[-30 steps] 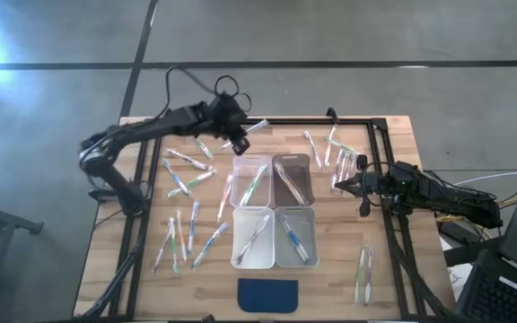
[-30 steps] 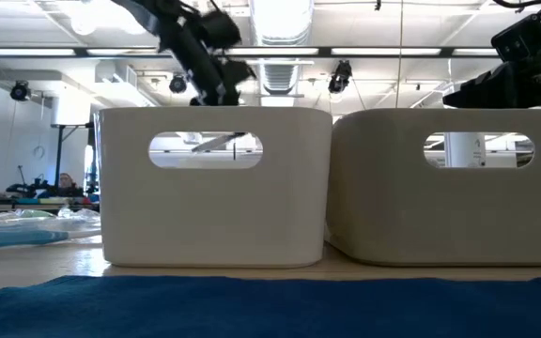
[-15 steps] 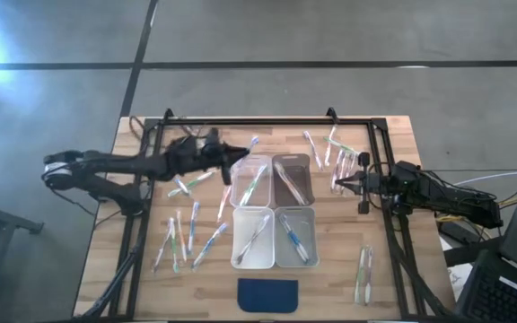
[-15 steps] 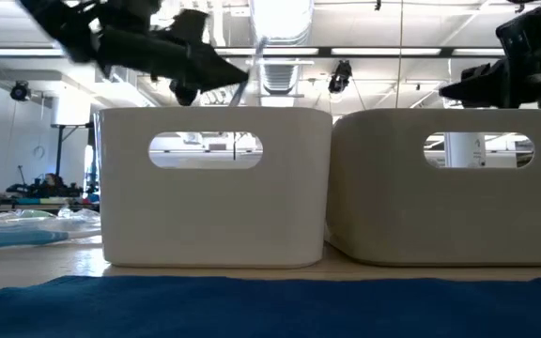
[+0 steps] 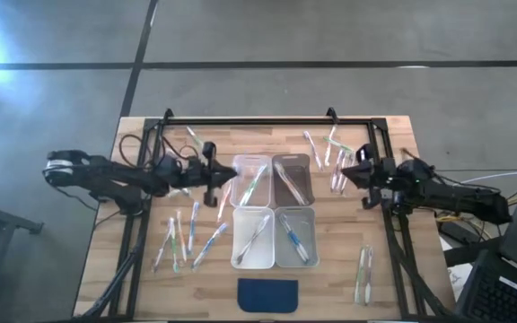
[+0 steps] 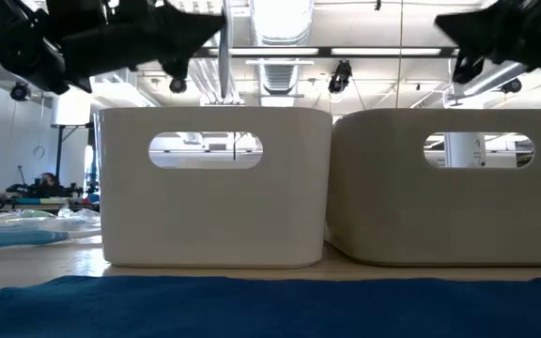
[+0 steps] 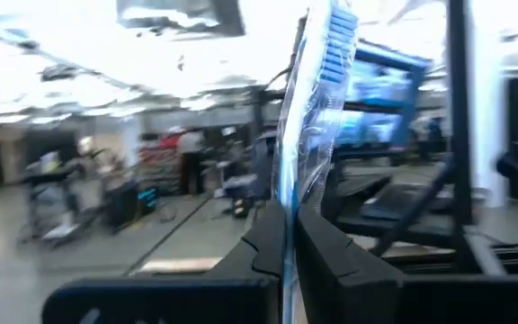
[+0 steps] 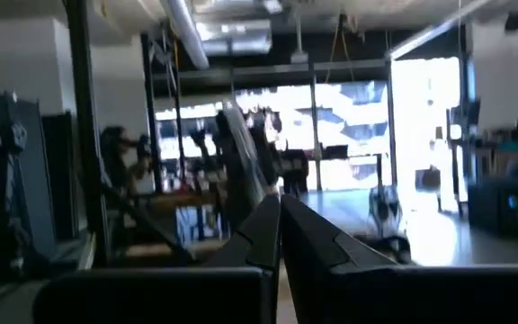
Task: Pick & Place Toothbrushes
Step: Put the blue toothbrush into the gray bin
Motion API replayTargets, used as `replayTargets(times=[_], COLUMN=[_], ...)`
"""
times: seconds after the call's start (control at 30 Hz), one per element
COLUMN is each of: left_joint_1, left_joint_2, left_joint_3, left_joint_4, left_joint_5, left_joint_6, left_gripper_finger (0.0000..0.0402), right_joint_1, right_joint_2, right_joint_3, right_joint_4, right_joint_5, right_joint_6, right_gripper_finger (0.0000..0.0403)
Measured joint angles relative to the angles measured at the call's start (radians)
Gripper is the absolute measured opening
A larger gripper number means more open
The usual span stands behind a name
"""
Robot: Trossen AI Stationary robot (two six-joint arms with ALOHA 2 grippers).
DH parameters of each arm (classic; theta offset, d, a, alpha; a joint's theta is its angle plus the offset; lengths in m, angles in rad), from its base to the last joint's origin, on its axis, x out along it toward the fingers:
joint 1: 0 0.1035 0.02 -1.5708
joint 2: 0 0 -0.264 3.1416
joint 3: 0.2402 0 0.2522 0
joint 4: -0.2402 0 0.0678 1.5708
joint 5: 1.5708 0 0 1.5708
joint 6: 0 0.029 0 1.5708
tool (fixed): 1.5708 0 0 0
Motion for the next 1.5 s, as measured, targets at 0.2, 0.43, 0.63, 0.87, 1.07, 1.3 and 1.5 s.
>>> replayTargets(times=[0.2, 0.43, 0.63, 0.87, 1.07, 1.3, 1.5], left_joint_1=[-0.069, -0.087, -0.085, -0.086, -0.086, -0.086, -0.085], left_joint_2=[0.022, 0.066, 0.115, 0.140, 0.138, 0.136, 0.135], left_joint_3=[0.044, 0.088, 0.144, 0.172, 0.168, 0.168, 0.169], left_joint_4=[0.001, -0.001, -0.005, -0.012, -0.012, 0.015, 0.017], left_joint_5=[0.036, -0.045, -0.107, -0.104, -0.087, -0.114, -0.140], left_joint_6=[0.072, 0.107, 0.117, 0.119, 0.111, 0.024, 0.018], left_gripper_finger=[0.0016, 0.0016, 0.0016, 0.0016, 0.0016, 0.0016, 0.0016], right_joint_1=[0.000, 0.026, 0.104, 0.150, 0.149, 0.148, 0.145], right_joint_2=[0.255, 0.548, 0.763, 0.937, 1.019, 1.079, 1.111], right_joint_3=[0.000, 0.031, 0.185, 0.415, 0.584, 0.690, 0.731], right_joint_4=[0.132, 0.423, 0.377, 0.180, -0.042, -0.091, -0.078], right_joint_5=[0.000, -0.043, -0.063, -0.064, -0.061, -0.059, -0.058], right_joint_6=[0.028, 0.013, -0.042, -0.130, -0.154, -0.276, -0.286], right_gripper_finger=[0.0008, 0.0008, 0.0009, 0.0040, 0.0101, 0.0155, 0.0179])
